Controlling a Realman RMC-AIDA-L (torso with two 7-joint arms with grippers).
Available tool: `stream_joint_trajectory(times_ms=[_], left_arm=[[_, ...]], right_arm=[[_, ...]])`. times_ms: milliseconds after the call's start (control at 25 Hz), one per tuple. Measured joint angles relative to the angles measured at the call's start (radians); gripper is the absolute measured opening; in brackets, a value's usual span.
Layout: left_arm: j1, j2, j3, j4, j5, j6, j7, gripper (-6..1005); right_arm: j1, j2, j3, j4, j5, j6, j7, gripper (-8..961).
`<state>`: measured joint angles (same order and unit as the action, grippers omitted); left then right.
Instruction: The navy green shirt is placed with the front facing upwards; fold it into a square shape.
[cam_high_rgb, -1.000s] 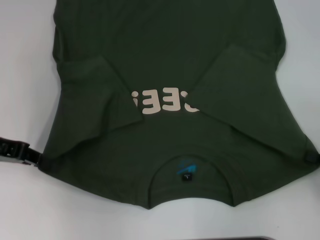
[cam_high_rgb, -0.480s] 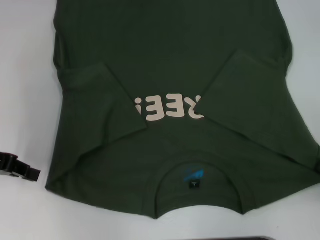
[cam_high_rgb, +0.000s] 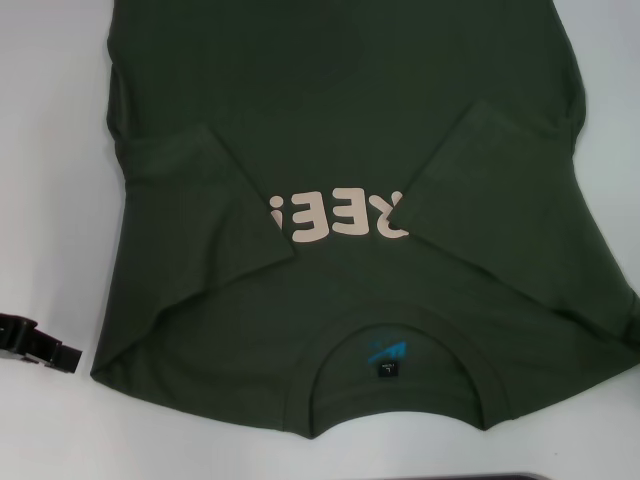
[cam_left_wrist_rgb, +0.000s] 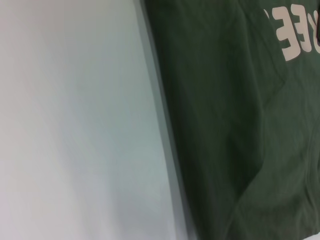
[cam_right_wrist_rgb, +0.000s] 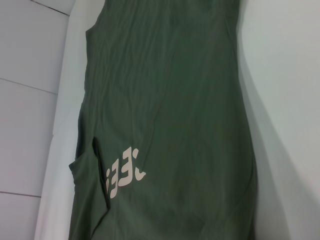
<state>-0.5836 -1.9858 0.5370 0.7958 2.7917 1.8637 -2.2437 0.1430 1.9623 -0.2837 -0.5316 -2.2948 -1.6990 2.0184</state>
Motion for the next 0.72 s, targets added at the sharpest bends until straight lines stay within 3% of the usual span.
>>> stream_joint_trajectory(times_ms=[720], left_arm=[[-0.031, 0.004, -0.002, -0.005, -0.003, -0.007, -0.032, 78]], right_arm=[[0.028, -0.015, -0.001, 0.000, 0.000, 0.009, 0.004, 51]])
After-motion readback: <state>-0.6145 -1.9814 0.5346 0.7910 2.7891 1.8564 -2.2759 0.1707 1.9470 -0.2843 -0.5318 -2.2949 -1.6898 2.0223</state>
